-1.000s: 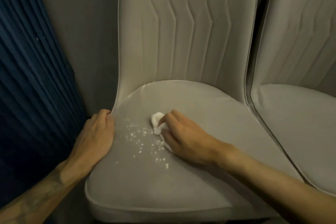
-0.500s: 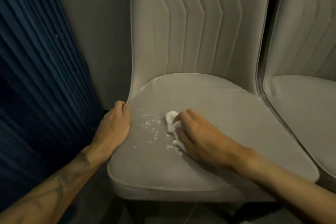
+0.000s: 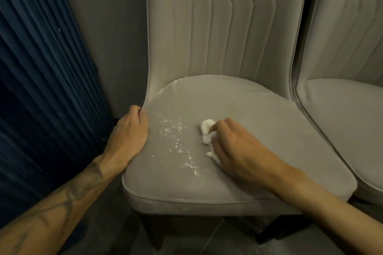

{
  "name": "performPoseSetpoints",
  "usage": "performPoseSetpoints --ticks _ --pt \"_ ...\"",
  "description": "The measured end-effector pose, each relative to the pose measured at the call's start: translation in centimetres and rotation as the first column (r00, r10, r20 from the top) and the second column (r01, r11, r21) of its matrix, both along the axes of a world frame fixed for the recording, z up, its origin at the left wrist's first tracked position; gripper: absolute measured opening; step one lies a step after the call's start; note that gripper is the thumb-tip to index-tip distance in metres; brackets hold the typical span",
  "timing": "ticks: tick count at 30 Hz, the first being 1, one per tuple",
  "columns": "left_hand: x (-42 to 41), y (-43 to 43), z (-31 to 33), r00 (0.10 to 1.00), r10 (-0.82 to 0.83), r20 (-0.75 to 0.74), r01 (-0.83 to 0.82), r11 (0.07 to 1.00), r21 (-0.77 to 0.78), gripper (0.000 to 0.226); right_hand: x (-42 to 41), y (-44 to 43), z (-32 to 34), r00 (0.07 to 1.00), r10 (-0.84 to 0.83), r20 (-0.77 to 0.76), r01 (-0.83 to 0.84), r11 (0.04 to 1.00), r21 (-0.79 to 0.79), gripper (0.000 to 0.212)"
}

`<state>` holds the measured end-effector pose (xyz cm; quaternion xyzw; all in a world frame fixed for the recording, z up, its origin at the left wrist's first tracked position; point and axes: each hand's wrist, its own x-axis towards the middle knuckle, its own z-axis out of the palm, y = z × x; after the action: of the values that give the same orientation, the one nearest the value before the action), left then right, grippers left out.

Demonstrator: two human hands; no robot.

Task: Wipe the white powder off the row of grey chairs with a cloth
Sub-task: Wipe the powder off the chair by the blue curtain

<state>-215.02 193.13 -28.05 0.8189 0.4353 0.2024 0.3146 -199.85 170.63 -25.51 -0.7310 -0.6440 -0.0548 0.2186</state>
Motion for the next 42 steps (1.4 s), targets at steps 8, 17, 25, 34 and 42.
performPoseSetpoints --ticks 8,17,25,34,42 --pt "0.2 0.2 -0.3 1.0 -0.004 -0.001 0.004 1.0 0.012 0.04 -3.8 0.0 -0.4 0.998 0.016 -0.057 -0.013 0.999 0.049 0.009" --pt "0.1 0.5 -0.6 1.0 -0.012 0.018 0.012 1.0 0.015 0.04 -2.7 -4.6 -0.5 0.981 -0.192 -0.04 0.194 0.981 0.029 0.019" --pt "0.1 0.5 -0.4 1.0 -0.013 0.004 0.013 1.0 0.021 0.041 0.0 2.1 0.7 0.997 0.011 -0.075 -0.012 1.0 -0.017 0.022" --pt "0.1 0.6 -0.2 1.0 -0.007 -0.026 0.007 1.0 0.014 0.039 -0.9 6.8 0.0 0.974 0.166 -0.153 -0.166 0.986 0.014 0.007" --pt "0.0 1.4 0.3 0.995 -0.04 -0.087 0.044 0.998 0.05 0.042 3.0 11.4 1.5 0.985 -0.106 -0.138 0.097 0.993 -0.067 0.017"
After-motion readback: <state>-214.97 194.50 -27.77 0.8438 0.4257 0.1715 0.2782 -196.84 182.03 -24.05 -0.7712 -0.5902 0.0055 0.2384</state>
